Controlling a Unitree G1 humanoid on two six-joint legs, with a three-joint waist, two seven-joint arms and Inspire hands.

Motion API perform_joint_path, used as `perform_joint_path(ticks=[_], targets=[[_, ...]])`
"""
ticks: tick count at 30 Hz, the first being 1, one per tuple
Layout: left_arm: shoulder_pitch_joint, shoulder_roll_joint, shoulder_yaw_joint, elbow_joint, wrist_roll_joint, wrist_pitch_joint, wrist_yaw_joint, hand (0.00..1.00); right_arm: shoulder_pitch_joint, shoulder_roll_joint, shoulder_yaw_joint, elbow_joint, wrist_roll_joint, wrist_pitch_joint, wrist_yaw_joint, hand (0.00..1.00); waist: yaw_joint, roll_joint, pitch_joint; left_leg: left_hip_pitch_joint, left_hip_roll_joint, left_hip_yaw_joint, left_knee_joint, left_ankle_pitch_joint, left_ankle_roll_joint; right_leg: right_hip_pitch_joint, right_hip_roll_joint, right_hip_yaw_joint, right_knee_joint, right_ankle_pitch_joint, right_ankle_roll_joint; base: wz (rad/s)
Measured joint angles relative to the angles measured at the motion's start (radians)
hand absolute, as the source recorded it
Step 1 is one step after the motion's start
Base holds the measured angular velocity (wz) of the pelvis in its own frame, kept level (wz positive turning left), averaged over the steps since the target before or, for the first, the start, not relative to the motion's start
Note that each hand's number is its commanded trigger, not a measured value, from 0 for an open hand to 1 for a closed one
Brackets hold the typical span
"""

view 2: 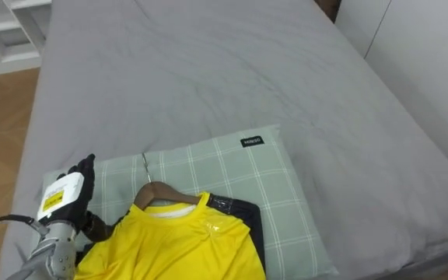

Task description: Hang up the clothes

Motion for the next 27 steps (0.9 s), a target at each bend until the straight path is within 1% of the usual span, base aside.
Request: perform_joint_path(ticks=[6, 8, 10, 14, 16, 20, 23, 27], targets=[[0.003, 0.0, -0.001, -0.002, 0.0, 0.001, -0.04, 0.0, 0.002, -0.004, 0.0, 0.0, 0.001, 0.0, 0.021, 0.0, -0.001, -0.003, -0.0016, 0.003, -0.003, 0.0, 0.001, 0.004, 0.004, 0.004, -0.003, 0.0, 0.0, 0.0, -0.001, 0.0], [0.022, 0.0, -0.001, -0.023, 0.002, 0.005, -0.05, 0.0, 0.007, -0.004, 0.0, -0.001, 0.0, 0.0, 0.021, 0.0, -0.001, -0.004, -0.0026, 0.016, -0.007, 0.0, -0.002, 0.004, 0.004, 0.014, -0.006, 0.001, 0.0, 0.0, 0.0, 0.0], [0.027, 0.0, -0.001, -0.027, 0.003, 0.008, -0.056, 0.0, 0.007, -0.004, 0.0, -0.002, -0.001, 0.0, 0.022, 0.0, -0.001, -0.005, -0.0046, 0.019, -0.008, 0.0, -0.004, 0.004, 0.004, 0.017, -0.007, 0.001, 0.0, 0.0, 0.0, 0.0], [0.042, -0.001, -0.002, -0.032, 0.003, 0.012, -0.069, 0.0, 0.01, -0.004, -0.006, -0.006, -0.038, 0.0, 0.02, 0.0, -0.003, -0.006, -0.0051, 0.022, -0.008, 0.0, -0.006, 0.005, 0.006, 0.019, -0.007, 0.001, 0.001, 0.0, 0.0, 0.0], [0.043, -0.001, -0.018, -0.032, 0.002, 0.025, -0.079, 0.0, 0.012, -0.004, -0.006, -0.006, -0.046, 0.0, 0.02, 0.0, -0.005, -0.007, -0.005, 0.027, -0.009, 0.0, -0.007, 0.006, 0.006, 0.024, -0.007, 0.001, 0.001, 0.0, 0.0, 0.0], [0.045, -0.003, -0.027, -0.032, 0.002, 0.035, -0.1, 0.0, 0.014, -0.004, -0.005, -0.005, -0.057, 0.001, 0.02, 0.0, -0.01, -0.011, -0.0066, 0.041, -0.011, 0.001, -0.015, 0.009, 0.007, 0.034, -0.009, 0.001, 0.0, -0.001, 0.001, 0.0], [0.047, -0.004, -0.057, -0.032, 0.002, 0.045, -0.123, 0.0, 0.019, -0.004, -0.005, -0.005, -0.065, 0.001, 0.019, 0.0, -0.011, -0.016, -0.0074, 0.047, -0.011, 0.004, -0.016, 0.01, 0.007, 0.043, -0.009, 0.001, -0.011, -0.001, 0.001, 0.0], [0.047, -0.007, -0.06, -0.03, -0.003, 0.046, -0.143, 0.0, 0.027, -0.004, -0.005, -0.005, -0.065, 0.003, 0.016, 0.0, -0.014, -0.021, -0.0083, 0.053, -0.011, 0.005, -0.02, 0.01, 0.007, 0.045, -0.009, 0.002, -0.015, -0.001, 0.001, 0.0]])
